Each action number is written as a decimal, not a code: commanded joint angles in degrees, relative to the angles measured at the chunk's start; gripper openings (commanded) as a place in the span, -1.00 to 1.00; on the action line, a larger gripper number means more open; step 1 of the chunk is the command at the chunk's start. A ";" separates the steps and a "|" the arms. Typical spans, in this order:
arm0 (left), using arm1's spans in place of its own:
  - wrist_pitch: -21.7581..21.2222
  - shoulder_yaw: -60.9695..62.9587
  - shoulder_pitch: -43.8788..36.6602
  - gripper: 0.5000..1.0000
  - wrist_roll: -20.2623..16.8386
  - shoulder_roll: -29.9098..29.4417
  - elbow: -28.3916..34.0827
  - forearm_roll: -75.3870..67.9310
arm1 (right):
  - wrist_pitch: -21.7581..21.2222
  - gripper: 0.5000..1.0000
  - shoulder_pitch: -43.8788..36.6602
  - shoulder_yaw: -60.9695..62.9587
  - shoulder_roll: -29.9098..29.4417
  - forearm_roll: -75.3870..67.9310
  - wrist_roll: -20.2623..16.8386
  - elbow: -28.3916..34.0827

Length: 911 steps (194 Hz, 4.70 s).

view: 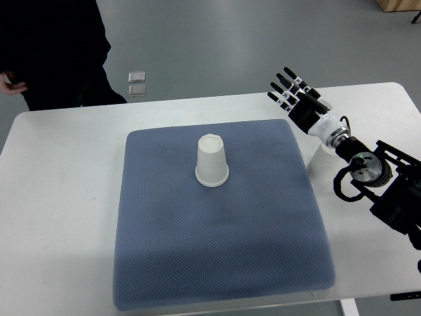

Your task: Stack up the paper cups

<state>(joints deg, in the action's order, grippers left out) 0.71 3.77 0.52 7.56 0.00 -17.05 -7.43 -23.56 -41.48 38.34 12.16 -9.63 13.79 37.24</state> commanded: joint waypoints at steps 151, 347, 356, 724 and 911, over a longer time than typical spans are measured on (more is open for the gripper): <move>-0.01 -0.08 -0.09 1.00 0.09 0.00 0.09 0.04 | -0.26 0.70 -10.45 -17.77 11.83 14.46 -0.43 6.88; 0.08 0.09 0.09 1.00 0.09 0.00 -0.70 -0.04 | -11.44 0.70 -92.20 -92.92 21.32 41.35 -10.19 39.23; 0.08 0.09 0.09 1.00 0.09 0.00 -0.70 -0.04 | -11.44 0.70 -93.25 -93.01 21.50 41.44 -10.19 39.32; -0.01 0.01 0.09 1.00 0.09 0.00 -0.70 -0.04 | 25.84 0.38 -47.11 -92.13 15.26 43.02 -14.06 26.49; -0.01 -0.08 0.00 1.00 0.09 0.00 -0.70 -0.04 | 26.37 0.18 -45.53 -89.67 14.12 43.02 -14.06 25.25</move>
<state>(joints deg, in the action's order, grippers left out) 0.71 3.71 0.53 7.65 0.00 -17.75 -7.47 2.82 -87.06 -51.34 26.28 33.38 -0.21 62.73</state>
